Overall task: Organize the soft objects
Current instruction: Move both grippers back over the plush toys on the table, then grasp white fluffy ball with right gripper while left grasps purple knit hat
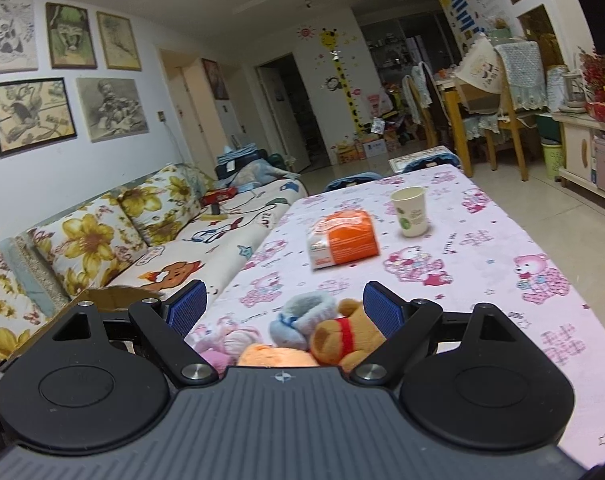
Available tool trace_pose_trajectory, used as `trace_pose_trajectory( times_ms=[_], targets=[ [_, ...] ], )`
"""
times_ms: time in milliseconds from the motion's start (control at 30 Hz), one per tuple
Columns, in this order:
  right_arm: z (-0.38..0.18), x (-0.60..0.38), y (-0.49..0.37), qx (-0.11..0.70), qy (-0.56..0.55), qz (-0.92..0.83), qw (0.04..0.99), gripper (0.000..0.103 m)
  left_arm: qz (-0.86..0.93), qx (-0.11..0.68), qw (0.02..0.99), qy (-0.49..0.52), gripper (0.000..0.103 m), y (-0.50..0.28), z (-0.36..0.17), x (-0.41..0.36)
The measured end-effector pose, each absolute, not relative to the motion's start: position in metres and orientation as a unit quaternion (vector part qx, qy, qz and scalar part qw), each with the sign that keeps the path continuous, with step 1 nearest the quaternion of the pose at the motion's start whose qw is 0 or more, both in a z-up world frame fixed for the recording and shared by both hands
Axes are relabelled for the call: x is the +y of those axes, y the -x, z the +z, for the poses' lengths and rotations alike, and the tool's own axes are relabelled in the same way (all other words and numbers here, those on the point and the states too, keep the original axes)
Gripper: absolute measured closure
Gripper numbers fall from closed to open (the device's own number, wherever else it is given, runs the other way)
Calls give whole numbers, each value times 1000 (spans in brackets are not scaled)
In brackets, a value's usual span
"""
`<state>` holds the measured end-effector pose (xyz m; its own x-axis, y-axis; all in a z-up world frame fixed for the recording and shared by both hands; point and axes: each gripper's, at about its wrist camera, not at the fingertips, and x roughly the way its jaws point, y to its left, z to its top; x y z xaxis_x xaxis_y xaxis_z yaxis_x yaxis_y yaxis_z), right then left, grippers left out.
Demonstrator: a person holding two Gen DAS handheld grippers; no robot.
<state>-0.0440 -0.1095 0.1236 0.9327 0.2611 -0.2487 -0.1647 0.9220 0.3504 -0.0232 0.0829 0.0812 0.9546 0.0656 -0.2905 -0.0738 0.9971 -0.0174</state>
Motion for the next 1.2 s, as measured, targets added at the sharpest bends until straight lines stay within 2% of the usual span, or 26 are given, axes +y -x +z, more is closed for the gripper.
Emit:
trace_pose_trajectory(
  times_ms=[533, 1000, 1200],
  targets=[
    [114, -151, 39, 151, -194, 49, 968, 0, -37, 170, 984, -43, 1, 21, 63, 21],
    [86, -145, 14, 240, -199, 55, 949, 0, -121, 226, 963, -83, 1, 9, 32, -32],
    [79, -145, 16, 269, -191, 62, 942, 0, -119, 255, 959, -40, 1, -10, 24, -29]
  ],
)
